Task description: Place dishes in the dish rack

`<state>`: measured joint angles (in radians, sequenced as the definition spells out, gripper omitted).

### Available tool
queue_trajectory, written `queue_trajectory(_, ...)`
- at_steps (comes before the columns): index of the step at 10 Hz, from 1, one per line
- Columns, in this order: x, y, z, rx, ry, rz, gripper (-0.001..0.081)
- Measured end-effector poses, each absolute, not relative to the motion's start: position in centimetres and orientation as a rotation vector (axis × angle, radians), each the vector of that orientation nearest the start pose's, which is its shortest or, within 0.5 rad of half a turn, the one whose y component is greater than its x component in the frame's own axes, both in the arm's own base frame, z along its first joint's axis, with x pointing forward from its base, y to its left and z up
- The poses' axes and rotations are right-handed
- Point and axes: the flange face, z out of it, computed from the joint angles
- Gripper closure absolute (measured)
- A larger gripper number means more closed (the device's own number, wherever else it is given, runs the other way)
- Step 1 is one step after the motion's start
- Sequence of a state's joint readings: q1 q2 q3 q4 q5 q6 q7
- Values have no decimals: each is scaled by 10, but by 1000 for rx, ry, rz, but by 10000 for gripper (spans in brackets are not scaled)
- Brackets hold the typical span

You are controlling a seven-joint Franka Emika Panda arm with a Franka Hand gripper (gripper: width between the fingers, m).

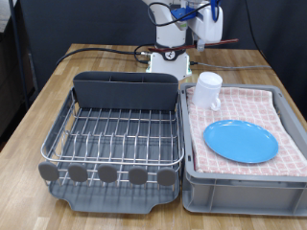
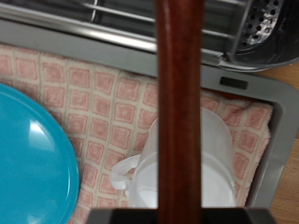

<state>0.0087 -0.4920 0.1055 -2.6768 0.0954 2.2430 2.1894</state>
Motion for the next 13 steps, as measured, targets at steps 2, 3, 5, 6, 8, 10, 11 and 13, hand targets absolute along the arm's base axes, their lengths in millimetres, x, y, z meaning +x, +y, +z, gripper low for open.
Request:
queue_trajectory(2, 358, 27, 397, -1395, 2740, 15, 722)
queue_trajectory(3, 348, 19, 399, -1384, 2773, 31, 722)
queue_trajectory(5, 329, 7, 405, -1379, 2809, 12, 722)
queue_trajectory(6, 329, 8, 405, -1378, 2808, 17, 722)
queue_trajectory(8, 330, 8, 402, -1375, 2815, 32, 722)
queue_trajectory(10, 331, 3, 400, -1351, 2824, 54, 722)
queue_trajectory(11, 331, -1, 399, -1327, 2831, 80, 722)
queue_trajectory(13, 332, -13, 393, -1289, 2821, 189, 722)
